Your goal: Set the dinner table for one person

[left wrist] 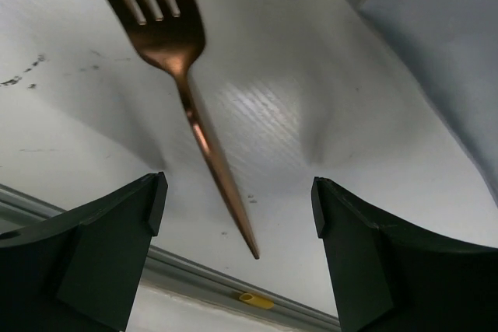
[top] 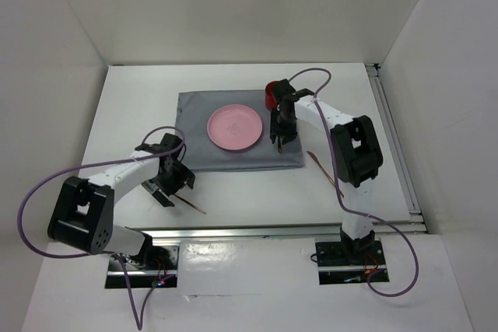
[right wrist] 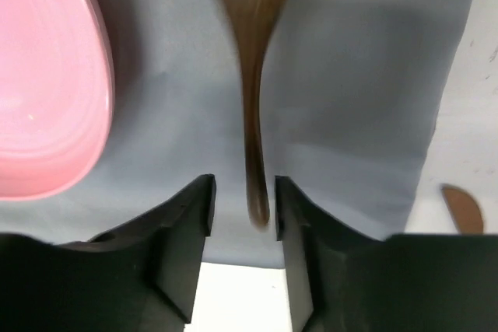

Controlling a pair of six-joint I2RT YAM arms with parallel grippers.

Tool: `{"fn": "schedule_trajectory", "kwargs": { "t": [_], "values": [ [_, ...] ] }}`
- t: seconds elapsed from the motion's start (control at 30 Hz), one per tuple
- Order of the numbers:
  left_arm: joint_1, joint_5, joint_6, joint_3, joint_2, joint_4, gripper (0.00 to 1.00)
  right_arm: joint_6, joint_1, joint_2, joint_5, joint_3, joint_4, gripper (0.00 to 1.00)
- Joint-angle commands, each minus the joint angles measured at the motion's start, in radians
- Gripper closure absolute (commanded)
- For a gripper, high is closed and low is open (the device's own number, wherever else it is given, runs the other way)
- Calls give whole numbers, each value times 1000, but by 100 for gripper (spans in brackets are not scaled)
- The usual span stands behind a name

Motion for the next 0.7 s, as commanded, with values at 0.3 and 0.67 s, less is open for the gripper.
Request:
{"fn": "schedule_trajectory", "kwargs": {
  "t": [0.3, 0.67],
  "values": [
    [-35, -56, -99, 29, 85, -10, 92, 4, 10, -186, 47, -25, -56, 24],
    [-58, -193, 316, 235, -81, -78, 100, -18, -49, -345, 49, -111, -59, 24]
  ]
}}
